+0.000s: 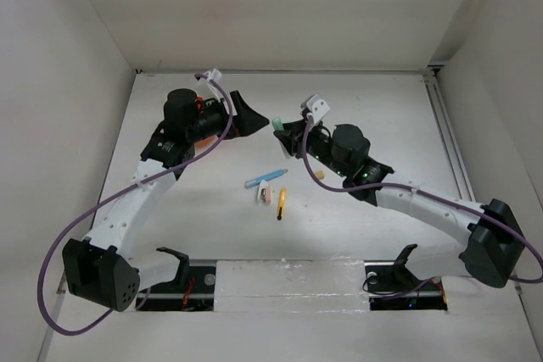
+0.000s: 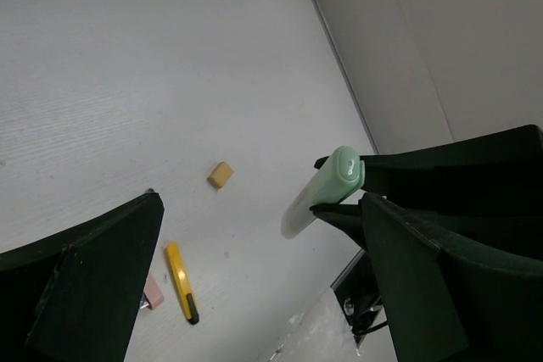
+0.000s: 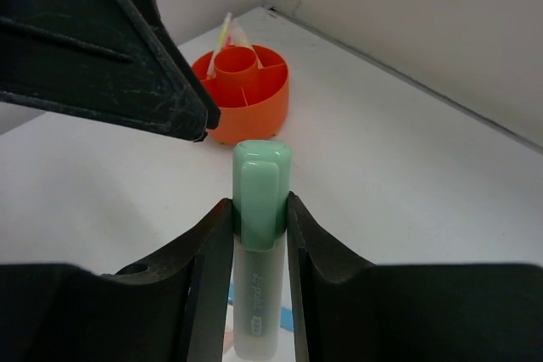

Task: Sort the stationery into containers
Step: Place the pen in the storage box.

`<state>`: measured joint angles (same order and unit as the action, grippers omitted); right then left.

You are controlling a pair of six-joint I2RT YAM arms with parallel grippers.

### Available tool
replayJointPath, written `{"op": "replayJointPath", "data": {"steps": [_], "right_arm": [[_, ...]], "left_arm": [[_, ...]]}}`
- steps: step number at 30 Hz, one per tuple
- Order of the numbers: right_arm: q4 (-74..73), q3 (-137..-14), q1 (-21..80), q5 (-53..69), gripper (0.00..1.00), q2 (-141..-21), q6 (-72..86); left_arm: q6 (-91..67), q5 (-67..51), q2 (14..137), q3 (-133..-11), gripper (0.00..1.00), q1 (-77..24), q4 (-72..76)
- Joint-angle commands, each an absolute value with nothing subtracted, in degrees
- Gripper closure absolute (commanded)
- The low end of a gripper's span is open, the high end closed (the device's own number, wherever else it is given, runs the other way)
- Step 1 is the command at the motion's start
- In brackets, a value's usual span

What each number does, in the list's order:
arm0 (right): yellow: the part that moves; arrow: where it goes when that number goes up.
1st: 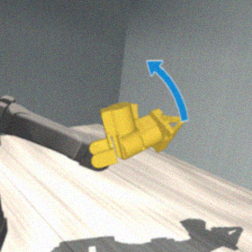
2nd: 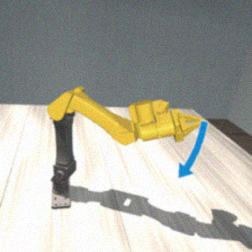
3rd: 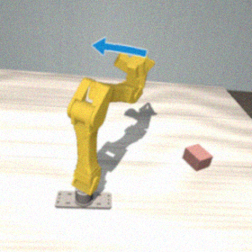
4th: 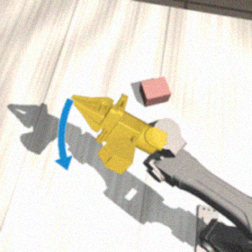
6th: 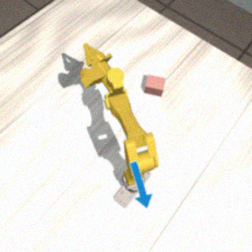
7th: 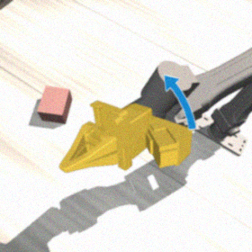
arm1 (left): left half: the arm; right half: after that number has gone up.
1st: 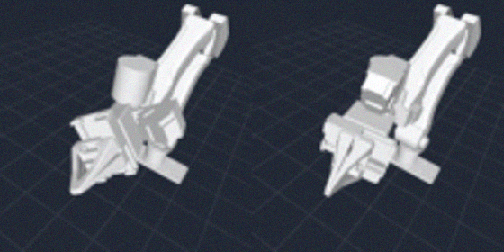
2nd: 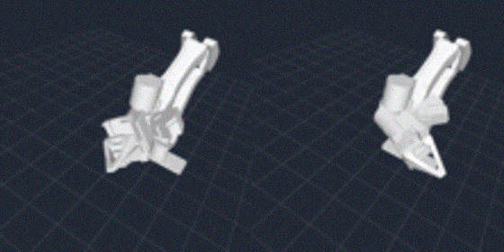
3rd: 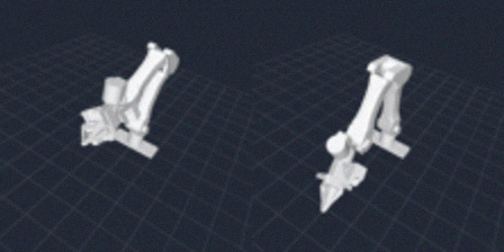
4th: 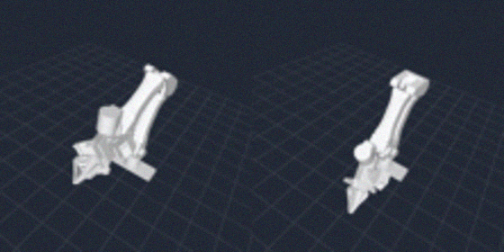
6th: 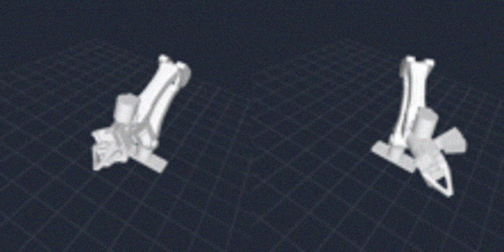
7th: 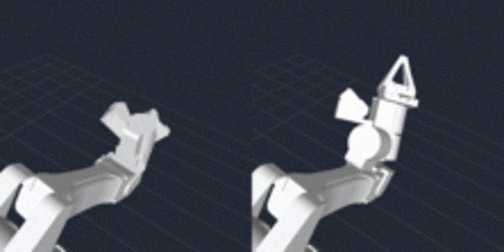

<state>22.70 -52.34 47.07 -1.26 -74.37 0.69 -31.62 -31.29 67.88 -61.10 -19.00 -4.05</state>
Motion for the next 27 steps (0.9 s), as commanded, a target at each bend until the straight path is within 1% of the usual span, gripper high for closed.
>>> {"op": "replayJointPath", "data": {"steps": [1, 7, 9, 10, 13, 18, 27], "right_arm": [[28.6, -52.9, 47.3, 3.6, 1.0, -74.4, -1.8], [28.6, -54.7, 47.9, 5.7, 1.0, -76.2, -2.3], [28.6, -55.2, 47.9, 5.7, 1.0, -76.9, -2.3], [28.0, -55.7, 48.4, 5.7, 1.0, -76.9, -2.3], [27.9, -56.2, 49.0, 5.7, 1.0, -78.0, -2.8], [27.9, -58.3, 49.6, 3.9, 1.0, -79.1, -2.8], [28.5, -60.0, 49.6, 2.6, 1.0, -79.6, -2.3]], "left_arm": [[-33.7, -35.1, 64.4, -60.6, 0.0, -18.9, 3.3], [-35.3, -36.3, 64.9, -60.0, 0.02, -18.9, 6.0], [-35.9, -36.9, 65.0, -59.5, 0.03, -18.9, 6.6], [-35.9, -36.9, 65.0, -59.5, 0.07, -18.9, 7.1], [-35.9, -37.4, 65.5, -59.0, 0.09, -18.9, 7.1], [-36.5, -37.4, 66.0, -58.4, 0.23, -18.9, 7.6], [-36.5, -38.0, 66.5, -56.7, 0.43, -18.9, 8.2]]}}
